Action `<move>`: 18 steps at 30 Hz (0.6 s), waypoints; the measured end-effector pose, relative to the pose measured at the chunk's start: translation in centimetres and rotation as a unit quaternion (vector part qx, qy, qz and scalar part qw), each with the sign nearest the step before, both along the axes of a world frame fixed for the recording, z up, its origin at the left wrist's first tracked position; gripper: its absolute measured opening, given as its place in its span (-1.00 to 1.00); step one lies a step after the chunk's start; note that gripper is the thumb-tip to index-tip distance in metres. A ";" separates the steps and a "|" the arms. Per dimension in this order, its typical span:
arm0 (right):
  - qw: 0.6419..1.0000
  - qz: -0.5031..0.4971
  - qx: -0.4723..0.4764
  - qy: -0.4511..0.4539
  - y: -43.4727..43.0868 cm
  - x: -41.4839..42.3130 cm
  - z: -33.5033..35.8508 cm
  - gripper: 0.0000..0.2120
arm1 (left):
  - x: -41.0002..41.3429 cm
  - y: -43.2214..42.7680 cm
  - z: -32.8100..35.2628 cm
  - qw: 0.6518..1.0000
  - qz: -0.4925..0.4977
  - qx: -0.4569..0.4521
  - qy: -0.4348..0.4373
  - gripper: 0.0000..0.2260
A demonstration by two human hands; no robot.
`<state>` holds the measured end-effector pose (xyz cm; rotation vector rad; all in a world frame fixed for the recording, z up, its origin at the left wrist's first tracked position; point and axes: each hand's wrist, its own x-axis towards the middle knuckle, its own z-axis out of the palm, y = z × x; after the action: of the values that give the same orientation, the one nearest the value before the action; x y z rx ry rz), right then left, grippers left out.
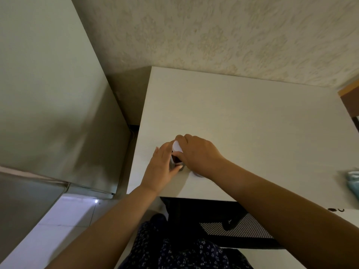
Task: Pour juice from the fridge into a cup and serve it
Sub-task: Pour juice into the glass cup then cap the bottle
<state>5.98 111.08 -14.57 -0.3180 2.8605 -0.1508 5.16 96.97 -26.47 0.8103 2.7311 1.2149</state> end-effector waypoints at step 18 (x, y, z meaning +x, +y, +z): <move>0.980 -0.154 -0.117 0.048 3.1 4.5 0.2 -0.52 | -0.4 -2.1 0.7 0.996 -0.053 0.071 -0.003 -0.35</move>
<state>10.47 114.21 -14.36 0.0799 2.9725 -0.5461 4.80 94.82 -25.81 0.9494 2.5825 1.3990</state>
